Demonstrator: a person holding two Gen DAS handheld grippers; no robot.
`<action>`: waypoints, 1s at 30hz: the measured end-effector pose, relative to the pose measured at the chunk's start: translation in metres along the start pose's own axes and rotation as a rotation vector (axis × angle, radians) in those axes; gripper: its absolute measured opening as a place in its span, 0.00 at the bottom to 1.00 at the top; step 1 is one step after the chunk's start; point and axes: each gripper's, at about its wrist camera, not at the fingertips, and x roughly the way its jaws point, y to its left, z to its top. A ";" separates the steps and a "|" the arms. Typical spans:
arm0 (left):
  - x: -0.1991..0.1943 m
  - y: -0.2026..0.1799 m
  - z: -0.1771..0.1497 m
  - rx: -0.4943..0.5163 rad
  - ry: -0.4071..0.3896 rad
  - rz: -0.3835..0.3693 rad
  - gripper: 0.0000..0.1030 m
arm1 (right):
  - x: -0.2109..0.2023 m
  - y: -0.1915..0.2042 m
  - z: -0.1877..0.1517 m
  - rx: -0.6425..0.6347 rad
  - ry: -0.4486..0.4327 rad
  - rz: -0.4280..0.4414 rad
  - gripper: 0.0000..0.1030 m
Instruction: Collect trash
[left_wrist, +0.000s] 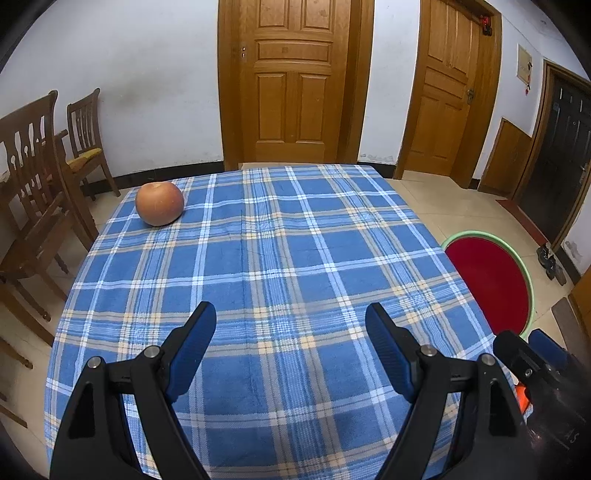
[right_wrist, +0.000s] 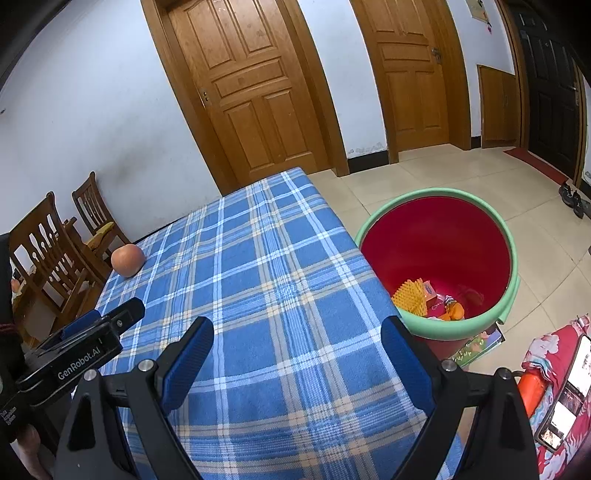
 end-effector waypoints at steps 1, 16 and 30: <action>0.000 0.000 0.000 0.001 0.000 0.000 0.80 | 0.000 0.000 0.000 0.000 0.000 0.000 0.91; -0.001 0.001 0.002 -0.003 -0.002 -0.001 0.80 | 0.000 0.001 0.000 0.000 0.000 0.000 0.91; -0.002 0.002 0.003 -0.004 -0.004 -0.003 0.80 | 0.000 0.001 0.001 -0.002 -0.002 0.000 0.91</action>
